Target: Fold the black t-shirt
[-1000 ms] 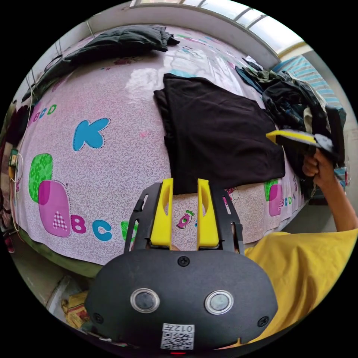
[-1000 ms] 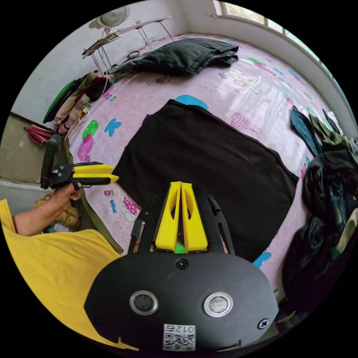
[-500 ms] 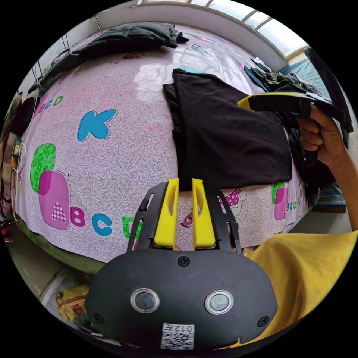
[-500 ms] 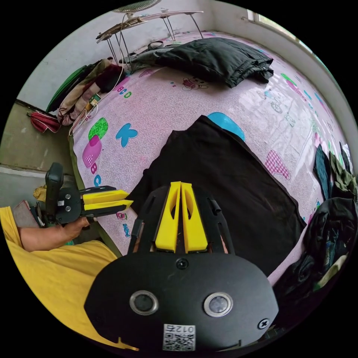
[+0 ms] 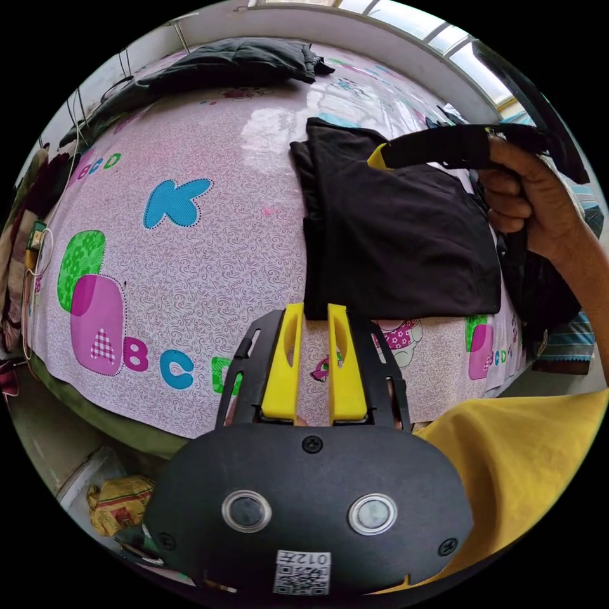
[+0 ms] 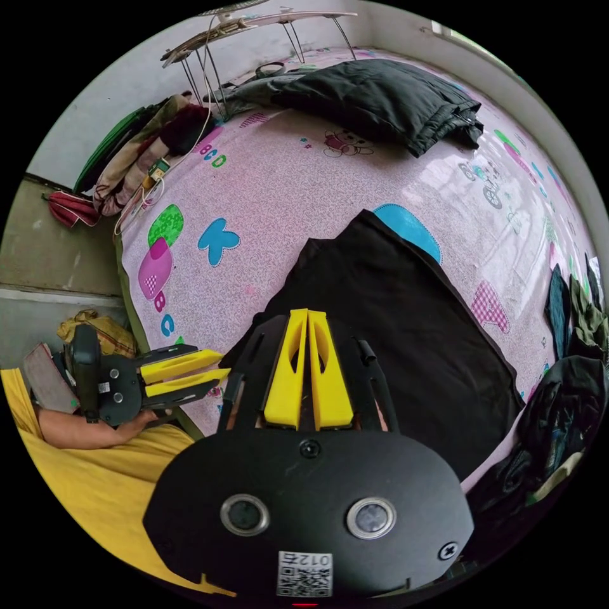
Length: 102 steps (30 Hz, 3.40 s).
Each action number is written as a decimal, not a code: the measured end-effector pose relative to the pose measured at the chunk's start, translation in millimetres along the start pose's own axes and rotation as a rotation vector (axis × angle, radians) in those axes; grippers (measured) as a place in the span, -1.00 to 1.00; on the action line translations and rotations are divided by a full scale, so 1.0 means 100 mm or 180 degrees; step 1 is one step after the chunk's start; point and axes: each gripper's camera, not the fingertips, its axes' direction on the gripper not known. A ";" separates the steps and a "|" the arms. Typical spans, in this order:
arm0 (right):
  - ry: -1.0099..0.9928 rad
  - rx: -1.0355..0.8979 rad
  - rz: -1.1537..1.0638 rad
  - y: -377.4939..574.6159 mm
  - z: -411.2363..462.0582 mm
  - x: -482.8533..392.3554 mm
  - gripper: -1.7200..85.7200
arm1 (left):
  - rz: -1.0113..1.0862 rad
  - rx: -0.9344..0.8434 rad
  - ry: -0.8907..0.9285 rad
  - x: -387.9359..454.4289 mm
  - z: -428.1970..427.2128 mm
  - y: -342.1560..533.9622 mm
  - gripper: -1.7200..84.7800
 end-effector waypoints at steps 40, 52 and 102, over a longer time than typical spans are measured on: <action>0.0431 -0.0086 0.0738 -0.97 0.27 -0.34 -0.75 | -0.0180 0.0048 0.0444 -0.24 0.27 -0.38 -0.96; 0.0633 -0.0221 0.0630 -1.05 -0.31 -0.45 -0.90 | -0.0197 -0.0064 0.0717 -0.34 0.38 -0.61 -0.96; -0.1308 0.0912 0.1973 3.30 -5.21 2.61 -0.94 | 0.1495 -0.1154 0.1514 4.39 2.25 -1.94 -0.96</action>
